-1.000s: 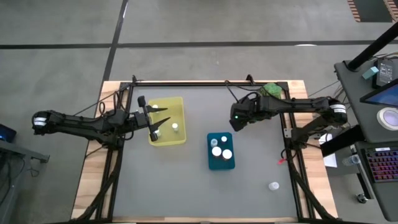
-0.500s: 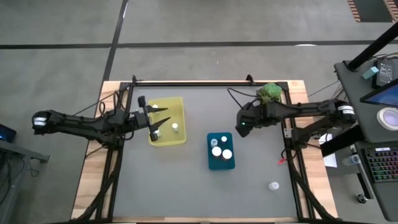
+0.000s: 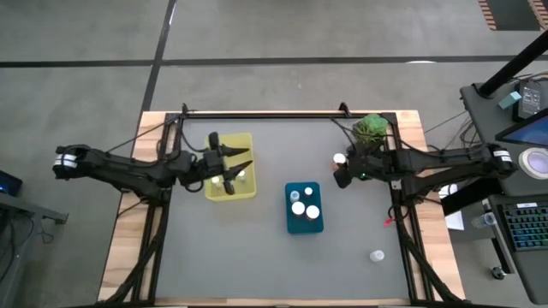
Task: Pick and place medicine bottles into bin by pill shape (circle, oval)
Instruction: Put the orange tablet bottle into the blue bin
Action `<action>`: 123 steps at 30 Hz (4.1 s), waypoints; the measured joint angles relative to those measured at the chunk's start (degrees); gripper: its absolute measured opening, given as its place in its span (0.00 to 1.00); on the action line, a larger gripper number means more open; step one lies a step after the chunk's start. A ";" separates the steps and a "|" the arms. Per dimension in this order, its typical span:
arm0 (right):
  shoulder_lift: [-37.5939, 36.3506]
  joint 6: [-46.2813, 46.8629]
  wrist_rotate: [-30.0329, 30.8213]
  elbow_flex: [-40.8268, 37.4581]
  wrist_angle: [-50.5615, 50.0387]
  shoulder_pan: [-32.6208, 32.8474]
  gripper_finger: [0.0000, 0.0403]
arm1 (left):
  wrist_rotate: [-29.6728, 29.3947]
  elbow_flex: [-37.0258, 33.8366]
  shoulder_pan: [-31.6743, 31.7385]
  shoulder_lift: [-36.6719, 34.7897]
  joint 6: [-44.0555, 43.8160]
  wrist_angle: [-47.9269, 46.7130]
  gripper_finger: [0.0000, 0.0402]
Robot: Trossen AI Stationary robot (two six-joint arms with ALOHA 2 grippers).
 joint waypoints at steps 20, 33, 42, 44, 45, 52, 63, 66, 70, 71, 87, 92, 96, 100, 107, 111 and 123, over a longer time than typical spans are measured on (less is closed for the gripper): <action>10.19 27.04 4.07 -0.07 2.05 -1.44 0.75 | -0.11 8.54 0.00 9.52 1.47 -0.51 0.39; 18.74 36.30 9.01 -0.07 0.53 -1.70 0.77 | -0.14 7.91 0.00 7.68 8.41 -3.68 0.39; 23.08 36.91 10.51 -0.07 0.94 -4.29 0.78 | -0.14 7.94 0.00 7.29 10.29 -4.44 0.39; 24.16 36.89 10.54 -0.07 1.09 -4.64 0.78 | -0.14 7.94 0.00 7.23 10.30 -4.51 0.39; 24.69 36.86 10.57 -0.07 1.09 -4.80 0.78 | -0.14 7.94 0.00 7.19 10.30 -4.49 0.39; 27.99 36.23 10.60 -0.07 3.41 -5.00 0.77 | -0.14 7.94 -0.02 7.15 10.35 -4.49 0.39; 30.06 35.12 12.10 -0.07 6.38 -5.00 0.74 | -0.12 7.94 0.00 7.15 10.44 -4.79 0.39; 29.97 34.98 12.10 -0.07 6.91 -5.00 0.70 | -0.12 7.94 -0.01 7.15 10.72 -4.81 0.39; 29.97 34.97 12.06 -0.07 6.93 -5.00 0.61 | -0.12 7.94 0.00 7.15 10.72 -4.84 0.39; 29.97 34.95 12.05 -0.07 6.93 -5.00 0.59 | -0.12 7.94 0.00 7.15 10.72 -4.83 0.39; 27.54 30.52 11.92 -0.07 6.91 -4.94 0.53 | -0.14 7.87 -0.01 7.15 10.72 -4.97 0.39; 23.47 25.52 11.88 0.91 6.43 -4.41 0.53 | -0.14 7.87 -0.01 7.15 10.73 -4.97 0.39; 20.09 18.19 11.40 3.55 6.47 -3.04 0.53 | -0.15 7.85 -0.01 7.15 10.73 -5.01 0.39; 17.38 8.66 6.85 7.39 6.49 -1.57 0.53 | -0.16 7.85 0.00 7.15 10.72 -5.03 0.39; 16.05 -7.22 -6.79 13.80 6.93 2.13 0.53 | -0.18 7.78 -0.02 7.15 10.65 -5.03 0.39; 16.18 -13.35 -13.06 15.35 8.99 4.96 0.53 | -0.18 7.76 -0.01 7.15 10.61 -5.03 0.39; 17.83 -28.35 -22.65 10.93 27.95 13.24 0.53 | -0.18 7.64 0.00 7.15 10.48 -4.99 0.39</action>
